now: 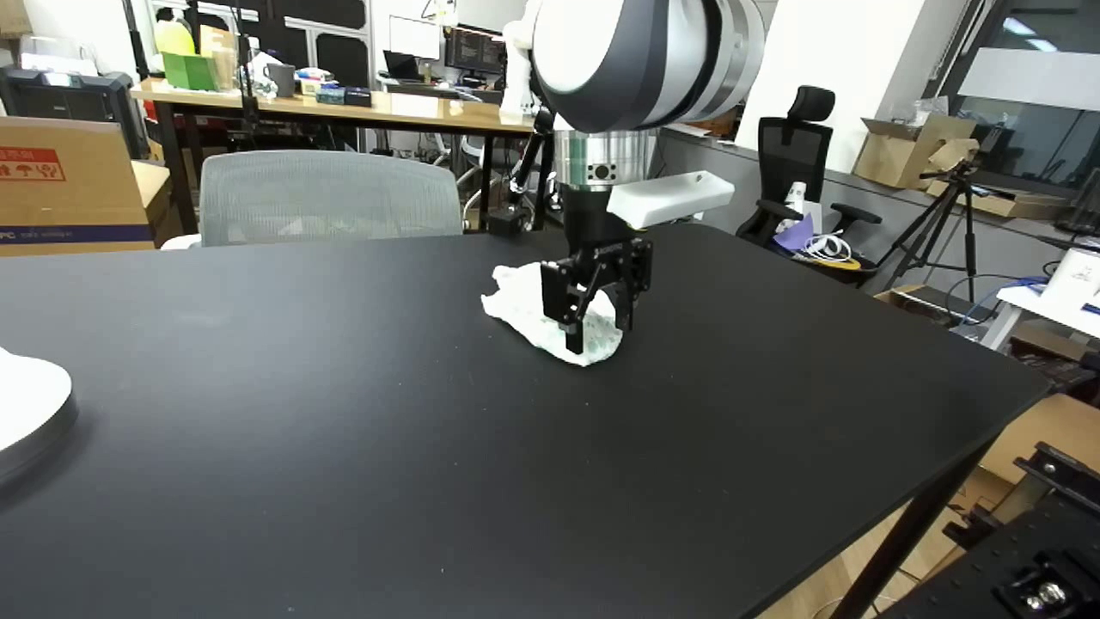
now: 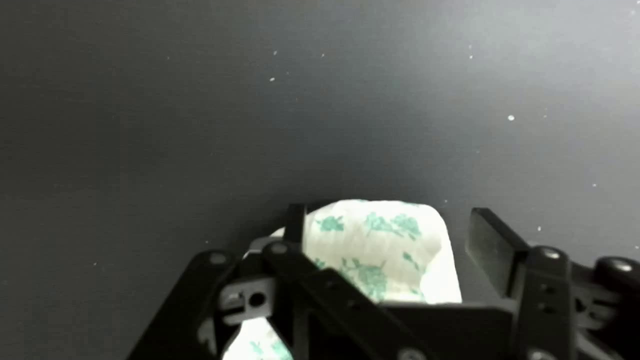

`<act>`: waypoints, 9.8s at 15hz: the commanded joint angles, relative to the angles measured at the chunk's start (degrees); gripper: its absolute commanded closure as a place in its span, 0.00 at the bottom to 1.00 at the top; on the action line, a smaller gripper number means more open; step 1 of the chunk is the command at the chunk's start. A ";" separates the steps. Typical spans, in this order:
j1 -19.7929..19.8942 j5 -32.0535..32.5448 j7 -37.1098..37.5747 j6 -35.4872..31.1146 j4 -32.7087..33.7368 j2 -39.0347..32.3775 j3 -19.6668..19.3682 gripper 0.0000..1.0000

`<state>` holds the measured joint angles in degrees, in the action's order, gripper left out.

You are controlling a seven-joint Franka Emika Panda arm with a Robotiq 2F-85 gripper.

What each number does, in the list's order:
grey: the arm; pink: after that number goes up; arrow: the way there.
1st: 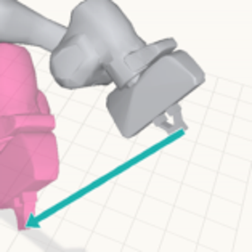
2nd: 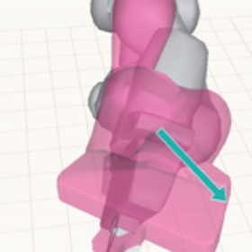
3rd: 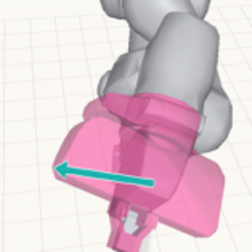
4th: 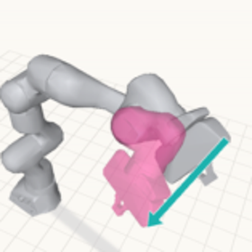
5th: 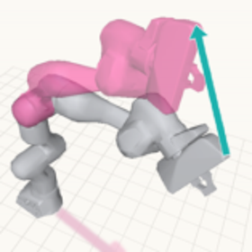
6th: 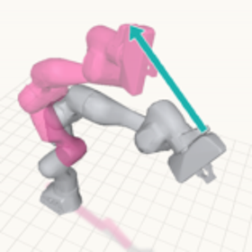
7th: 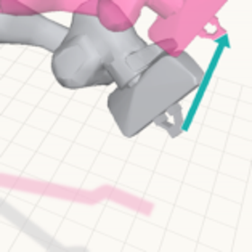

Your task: Hang the cloth on the stand

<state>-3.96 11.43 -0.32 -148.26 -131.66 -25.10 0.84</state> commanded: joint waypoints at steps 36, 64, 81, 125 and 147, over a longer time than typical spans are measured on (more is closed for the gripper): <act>-3.27 9.05 22.76 19.21 18.79 18.99 0.11 1.00; 1.06 1.62 24.76 21.35 5.60 19.85 -1.28 0.47; 3.16 -7.09 19.60 19.53 6.23 18.41 -2.04 0.58; -3.78 -4.61 10.72 -9.91 -5.12 1.95 -3.28 1.00; 5.63 -3.75 -13.11 -10.50 2.77 -3.49 0.57 0.25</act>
<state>-0.01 7.94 -11.06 -158.86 -130.89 -26.83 -0.05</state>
